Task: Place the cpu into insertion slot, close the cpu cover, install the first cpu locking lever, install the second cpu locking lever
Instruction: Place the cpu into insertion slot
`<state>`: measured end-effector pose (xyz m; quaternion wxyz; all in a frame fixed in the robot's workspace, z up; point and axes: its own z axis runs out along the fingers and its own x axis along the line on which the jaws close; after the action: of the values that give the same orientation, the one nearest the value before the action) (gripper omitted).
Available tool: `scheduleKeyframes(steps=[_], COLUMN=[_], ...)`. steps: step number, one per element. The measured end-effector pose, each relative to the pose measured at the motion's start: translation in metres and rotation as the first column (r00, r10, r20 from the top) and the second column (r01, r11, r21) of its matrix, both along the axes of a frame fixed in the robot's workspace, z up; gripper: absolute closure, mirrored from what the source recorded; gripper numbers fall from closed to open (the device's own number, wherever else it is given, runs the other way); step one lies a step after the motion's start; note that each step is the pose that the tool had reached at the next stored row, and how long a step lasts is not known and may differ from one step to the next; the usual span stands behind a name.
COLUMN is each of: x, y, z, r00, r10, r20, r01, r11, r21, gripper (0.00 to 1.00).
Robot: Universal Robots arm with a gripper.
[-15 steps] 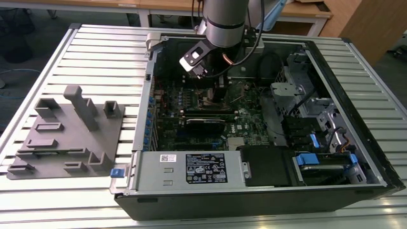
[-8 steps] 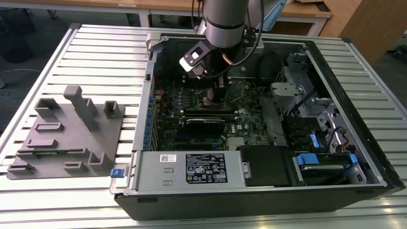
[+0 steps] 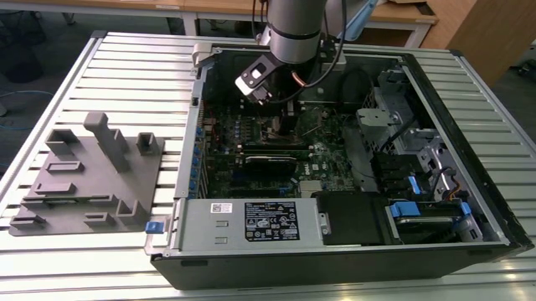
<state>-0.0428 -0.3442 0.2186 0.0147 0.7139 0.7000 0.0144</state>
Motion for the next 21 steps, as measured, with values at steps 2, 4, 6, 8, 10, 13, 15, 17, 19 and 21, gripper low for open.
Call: scheduleKeyframes(steps=[2, 4, 6, 8, 10, 13, 15, 17, 19, 21], x=[0.0, 0.0, 0.0, -0.001, -0.001, -0.001, -0.001, -0.002, -0.002, -0.002], y=[0.0002, 0.0007, 0.0012, 0.0019, 0.0031, 0.0058, 0.0071, 0.0078, 0.008, 0.0081], z=[-0.0004, -0.0008, -0.0011, -0.0018, -0.003, -0.005, -0.0063, -0.008, -0.0105, -0.0136], r00=[0.9999, 0.9998, 0.9998, 0.9998, 0.9998, 0.9998, 0.9998, 0.9998, 0.9998, 0.9998], r10=[0.014, 0.022, 0.022, 0.022, 0.022, 0.022, 0.022, 0.022, 0.022, 0.022], r20=[0.0001, 0.0002, 0.0002, 0.0002, 0.0001, 0.0001, 0.0002, 0.0001, 0.0001, 0.0001], r01=[-0.014, -0.022, -0.022, -0.022, -0.022, -0.022, -0.022, -0.022, -0.022, -0.022], r11=[0.9999, 0.9998, 0.9998, 0.9998, 0.9998, 0.9998, 0.9998, 0.9998, 0.9998, 0.9998], r21=[0.0, 0.0003, 0.0003, 0.0002, 0.0001, 0.0, 0.0003, 0.0001, 0.0, 0.0002], gripper=[0.46, 0.46, 0.46, 0.46, 0.46, 0.46, 0.46, 0.46, 0.46, 0.46])
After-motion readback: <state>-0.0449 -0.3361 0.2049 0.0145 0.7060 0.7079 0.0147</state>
